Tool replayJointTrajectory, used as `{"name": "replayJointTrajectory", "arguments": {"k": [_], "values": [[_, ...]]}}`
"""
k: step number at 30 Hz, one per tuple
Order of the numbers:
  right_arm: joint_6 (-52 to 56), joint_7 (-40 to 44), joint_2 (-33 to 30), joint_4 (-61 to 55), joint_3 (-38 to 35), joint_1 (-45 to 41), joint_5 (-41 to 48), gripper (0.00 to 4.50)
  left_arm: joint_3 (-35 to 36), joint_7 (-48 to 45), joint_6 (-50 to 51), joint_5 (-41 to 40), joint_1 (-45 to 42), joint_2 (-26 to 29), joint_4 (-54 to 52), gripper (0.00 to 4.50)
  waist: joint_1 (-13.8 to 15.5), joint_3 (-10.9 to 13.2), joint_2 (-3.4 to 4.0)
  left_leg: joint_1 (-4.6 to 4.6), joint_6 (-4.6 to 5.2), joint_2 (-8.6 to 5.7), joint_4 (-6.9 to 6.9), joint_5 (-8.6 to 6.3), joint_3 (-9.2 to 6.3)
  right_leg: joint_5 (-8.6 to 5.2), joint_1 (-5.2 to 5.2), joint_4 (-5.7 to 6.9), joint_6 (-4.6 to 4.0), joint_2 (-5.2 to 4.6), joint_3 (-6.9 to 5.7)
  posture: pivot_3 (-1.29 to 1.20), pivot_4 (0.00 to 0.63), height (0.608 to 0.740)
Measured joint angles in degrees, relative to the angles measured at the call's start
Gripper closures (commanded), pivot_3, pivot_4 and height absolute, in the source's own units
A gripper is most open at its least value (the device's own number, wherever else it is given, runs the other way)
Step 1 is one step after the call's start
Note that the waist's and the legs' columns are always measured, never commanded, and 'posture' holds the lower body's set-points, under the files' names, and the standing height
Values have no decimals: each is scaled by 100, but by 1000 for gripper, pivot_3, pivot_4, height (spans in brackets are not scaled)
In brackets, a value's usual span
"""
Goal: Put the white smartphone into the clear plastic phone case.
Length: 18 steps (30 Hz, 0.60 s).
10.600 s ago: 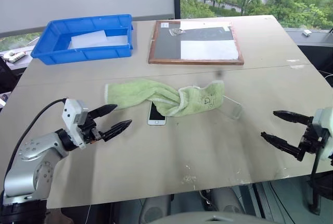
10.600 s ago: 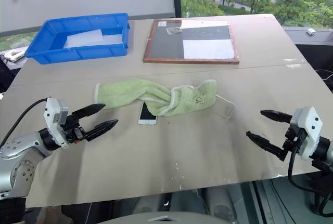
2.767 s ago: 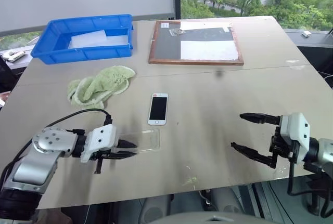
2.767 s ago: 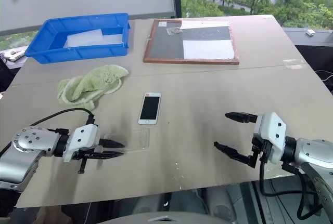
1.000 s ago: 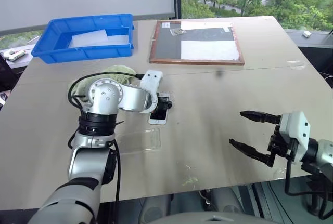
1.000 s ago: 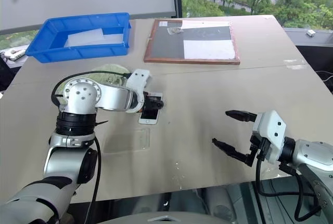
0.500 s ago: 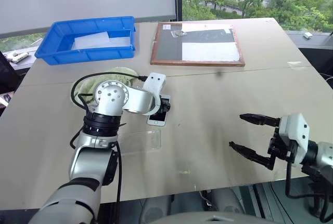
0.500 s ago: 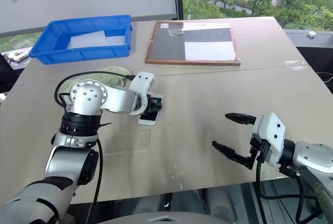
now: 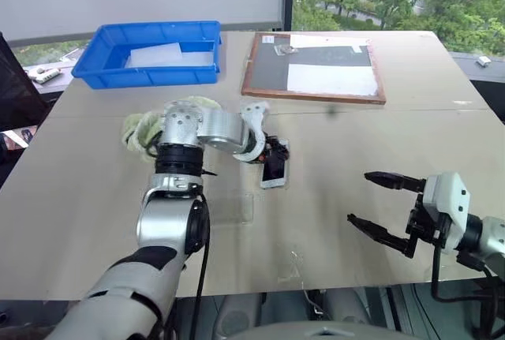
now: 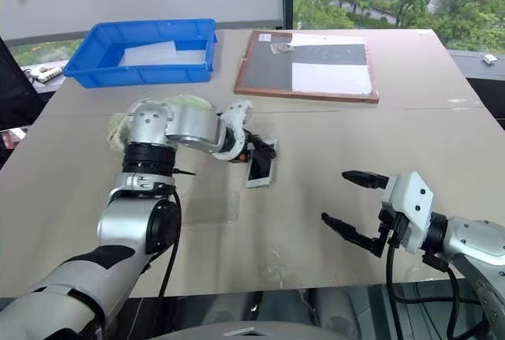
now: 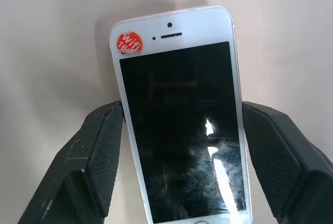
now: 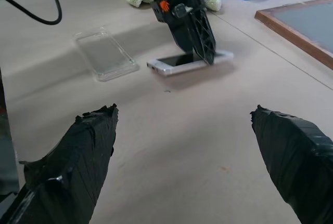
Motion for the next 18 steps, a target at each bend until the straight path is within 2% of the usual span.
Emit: {"name": "replayJointTrajectory", "arguments": {"k": [3, 5, 6, 7, 10, 13, 15, 18], "values": [[0, -40, 2, -4, 1, 1, -31, 0, -38, -56, -24, 360, -184, -453, 167, 1554, -5, 0, 0, 3, 0, 0, -2, 0, 1, -2, 0, 1, 2, 1, 0, 0, 150, 740], [8, -86, 1, -10, 1, 3, -47, 0, -64, -257, -57, 814, -285, -687, 219, 554, 1, -2, 2, 6, 0, 0, -2, 0, 1, -7, 1, 3, 10, 1, -1, 0, 150, 740], [28, -102, 1, -22, 1, 2, -44, 0, -71, -380, -52, 937, -310, -713, 230, 250, 3, -3, 4, 6, 0, -1, -2, 0, 1, -11, 2, 3, 17, 1, -1, 0, 150, 740], [111, -149, -1, -49, 1, 6, -28, 0, -73, -585, -25, 1134, -338, -767, 214, 64, 8, -4, 5, 10, 0, -1, -1, 0, 0, -11, 7, 3, 17, 1, -4, 0, 150, 740], [452, -408, -82, -175, 48, -14, -63, 0, -40, -909, 0, 1526, -358, -849, 150, 64, 13, -6, 6, 19, 0, -3, 5, 0, -2, -25, 19, 1, 0, -1, -4, 0, 150, 740], [1055, -947, -89, -257, 394, -285, -204, 0, -67, -1380, 8, 1555, -190, -569, -90, 64, -12, -6, 6, 21, 0, 0, 8, 1, -2, -25, 19, 3, 0, -1, -3, 0, 150, 740], [1491, -1415, 216, -213, 726, -689, -239, 0, -195, -2132, 14, 1097, 243, -54, -603, 64, -110, -4, 5, 8, -2, 6, 5, 1, -2, -17, 3, 13, -14, 1, 0, 0, 150, 740], [1962, -1954, 591, 125, 1360, -1231, -475, 0, 7, -3260, -35, 938, 919, 596, -1911, 64, -231, 5, 1, -2, -29, 5, -13, 17, 10, -5, -25, 19, -17, 1, 16, 0, 150, 740]]}}
